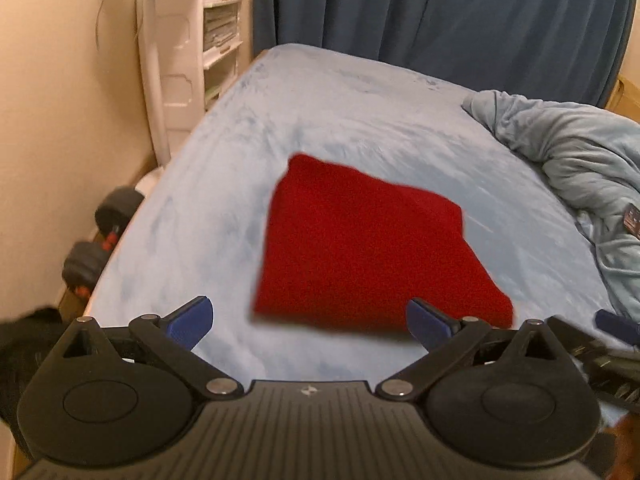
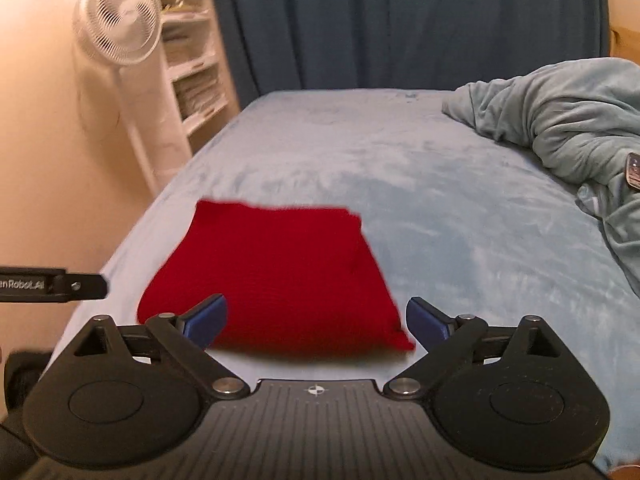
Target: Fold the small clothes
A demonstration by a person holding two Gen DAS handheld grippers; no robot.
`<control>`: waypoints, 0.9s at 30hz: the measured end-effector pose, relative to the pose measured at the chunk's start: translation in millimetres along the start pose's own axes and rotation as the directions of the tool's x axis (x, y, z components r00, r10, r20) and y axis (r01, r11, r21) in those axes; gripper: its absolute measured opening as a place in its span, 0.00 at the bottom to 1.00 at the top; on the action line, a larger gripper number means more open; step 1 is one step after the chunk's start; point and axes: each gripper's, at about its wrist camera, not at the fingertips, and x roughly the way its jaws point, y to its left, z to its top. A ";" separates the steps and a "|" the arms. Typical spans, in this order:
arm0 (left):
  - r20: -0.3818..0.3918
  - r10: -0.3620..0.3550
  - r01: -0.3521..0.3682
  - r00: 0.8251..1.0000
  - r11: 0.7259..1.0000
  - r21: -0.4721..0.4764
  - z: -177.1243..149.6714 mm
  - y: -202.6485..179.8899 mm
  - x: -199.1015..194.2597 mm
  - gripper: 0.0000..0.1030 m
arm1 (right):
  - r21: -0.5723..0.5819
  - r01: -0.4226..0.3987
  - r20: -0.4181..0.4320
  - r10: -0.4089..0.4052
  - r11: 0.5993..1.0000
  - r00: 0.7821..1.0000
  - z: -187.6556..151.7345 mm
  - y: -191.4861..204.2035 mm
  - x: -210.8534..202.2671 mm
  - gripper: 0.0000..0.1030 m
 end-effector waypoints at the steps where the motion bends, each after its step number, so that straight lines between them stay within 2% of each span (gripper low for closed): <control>1: -0.002 0.018 -0.018 1.000 1.000 0.009 -8.3 -5.2 -6.1 1.00 | -0.003 0.006 -0.004 -0.006 1.000 1.000 -6.2 2.6 -7.5 0.93; 4: -0.004 0.049 -0.049 0.999 0.997 0.054 -30.6 -14.1 -25.5 1.00 | 0.013 0.022 0.012 -0.022 1.000 1.000 -17.4 9.6 -29.5 0.93; 9: 0.022 0.059 -0.060 0.998 0.994 0.086 -53.0 -19.8 -48.9 1.00 | 0.009 0.045 0.029 -0.045 0.999 0.999 -31.5 20.5 -42.4 0.93; 27: 0.057 0.089 -0.095 0.994 0.991 0.099 -58.1 -18.7 -68.3 1.00 | -0.009 0.026 0.021 -0.026 1.000 0.999 -37.1 37.2 -53.3 0.93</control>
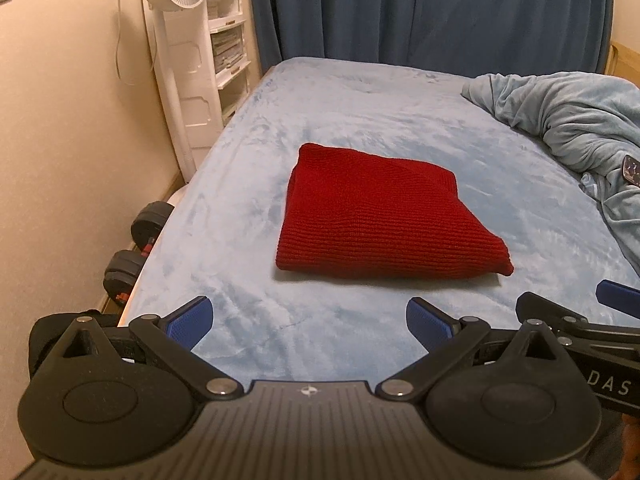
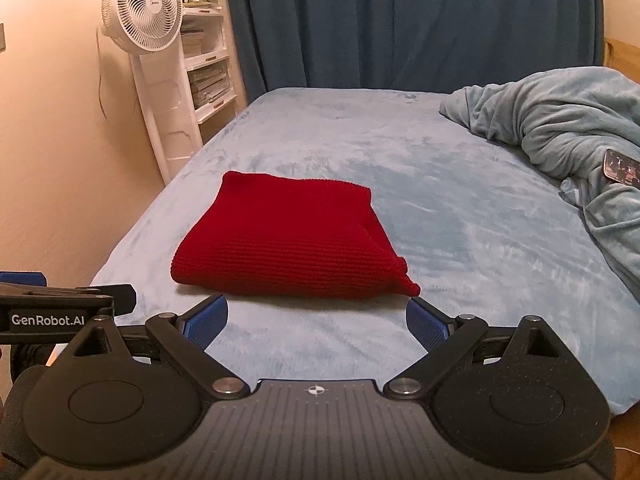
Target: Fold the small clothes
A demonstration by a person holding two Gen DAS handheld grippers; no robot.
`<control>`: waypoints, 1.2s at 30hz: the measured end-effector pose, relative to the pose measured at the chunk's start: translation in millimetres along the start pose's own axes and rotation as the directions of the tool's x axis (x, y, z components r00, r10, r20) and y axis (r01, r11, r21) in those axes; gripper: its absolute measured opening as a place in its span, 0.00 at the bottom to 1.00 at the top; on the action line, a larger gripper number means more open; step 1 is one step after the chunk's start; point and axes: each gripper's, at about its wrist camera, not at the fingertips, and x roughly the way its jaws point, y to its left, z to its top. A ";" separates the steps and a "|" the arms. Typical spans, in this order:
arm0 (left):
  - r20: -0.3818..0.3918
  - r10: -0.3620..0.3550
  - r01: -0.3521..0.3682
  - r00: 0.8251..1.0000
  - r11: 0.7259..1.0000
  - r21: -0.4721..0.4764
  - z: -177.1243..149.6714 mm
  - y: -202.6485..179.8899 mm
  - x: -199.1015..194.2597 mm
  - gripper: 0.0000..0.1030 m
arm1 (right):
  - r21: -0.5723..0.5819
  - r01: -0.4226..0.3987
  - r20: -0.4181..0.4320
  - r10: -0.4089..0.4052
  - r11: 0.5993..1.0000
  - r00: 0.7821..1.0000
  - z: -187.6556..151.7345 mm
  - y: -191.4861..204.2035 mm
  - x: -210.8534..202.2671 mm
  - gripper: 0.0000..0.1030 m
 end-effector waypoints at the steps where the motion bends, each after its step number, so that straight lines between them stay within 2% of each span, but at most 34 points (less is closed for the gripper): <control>1: -0.001 0.003 -0.003 1.000 1.000 0.000 0.0 0.0 0.2 1.00 | 0.000 0.000 0.000 0.000 1.000 1.000 -0.3 0.3 0.0 0.93; 36: -0.018 0.025 -0.025 1.000 1.000 0.014 -5.7 0.2 -0.8 1.00 | 0.001 -0.001 -0.025 0.001 1.000 1.000 -7.0 5.0 3.8 0.93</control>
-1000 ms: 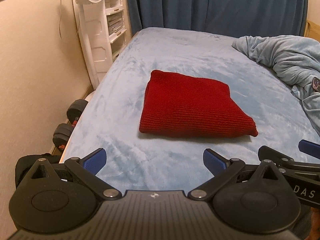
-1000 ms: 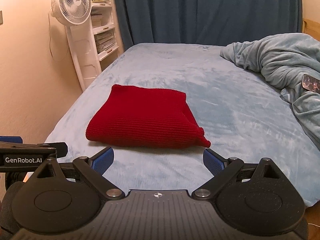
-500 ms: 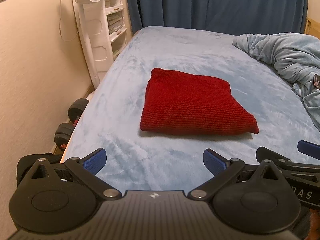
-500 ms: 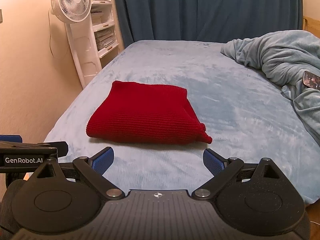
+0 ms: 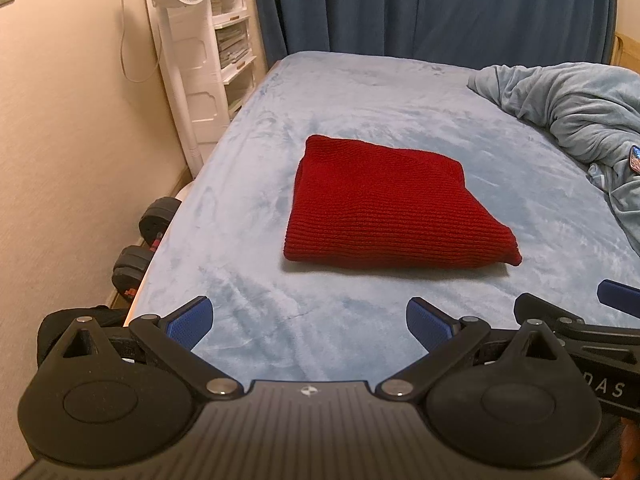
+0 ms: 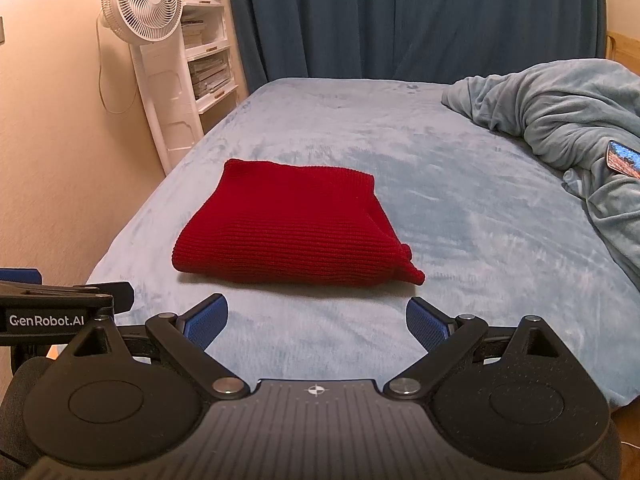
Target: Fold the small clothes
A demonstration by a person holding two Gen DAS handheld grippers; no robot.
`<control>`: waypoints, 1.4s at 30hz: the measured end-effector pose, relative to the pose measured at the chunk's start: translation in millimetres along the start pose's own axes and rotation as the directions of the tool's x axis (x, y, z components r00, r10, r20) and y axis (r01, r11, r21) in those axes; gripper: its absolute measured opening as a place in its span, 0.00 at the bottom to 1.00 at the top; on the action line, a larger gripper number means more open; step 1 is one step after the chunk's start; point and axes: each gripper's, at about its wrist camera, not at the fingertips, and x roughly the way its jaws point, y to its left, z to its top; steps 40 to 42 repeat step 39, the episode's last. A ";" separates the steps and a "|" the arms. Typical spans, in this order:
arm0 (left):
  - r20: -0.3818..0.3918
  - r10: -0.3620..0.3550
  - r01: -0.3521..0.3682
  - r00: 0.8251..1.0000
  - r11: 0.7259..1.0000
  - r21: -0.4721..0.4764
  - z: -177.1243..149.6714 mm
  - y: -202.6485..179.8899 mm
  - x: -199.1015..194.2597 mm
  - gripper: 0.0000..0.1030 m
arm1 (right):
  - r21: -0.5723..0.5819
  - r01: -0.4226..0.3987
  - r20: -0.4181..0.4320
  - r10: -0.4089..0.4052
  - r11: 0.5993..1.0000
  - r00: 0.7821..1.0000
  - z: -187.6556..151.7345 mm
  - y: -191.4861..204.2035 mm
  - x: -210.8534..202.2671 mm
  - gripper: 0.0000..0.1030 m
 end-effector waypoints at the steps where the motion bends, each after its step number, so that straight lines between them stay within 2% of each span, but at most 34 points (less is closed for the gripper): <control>1: 0.000 0.000 0.000 1.000 1.000 0.001 0.1 -0.1 -0.1 1.00 | 0.001 0.000 -0.001 0.000 1.000 1.000 -0.1 0.3 0.0 0.93; 33: 0.001 0.012 -0.012 1.000 1.000 0.026 -2.3 0.2 1.3 1.00 | 0.003 -0.003 -0.011 0.003 1.000 1.000 -3.6 -0.4 2.1 0.93; 42: -0.006 0.035 -0.035 0.999 0.999 0.019 -2.0 2.0 5.0 1.00 | -0.014 -0.025 -0.025 0.024 1.000 0.999 -4.6 1.7 3.8 0.99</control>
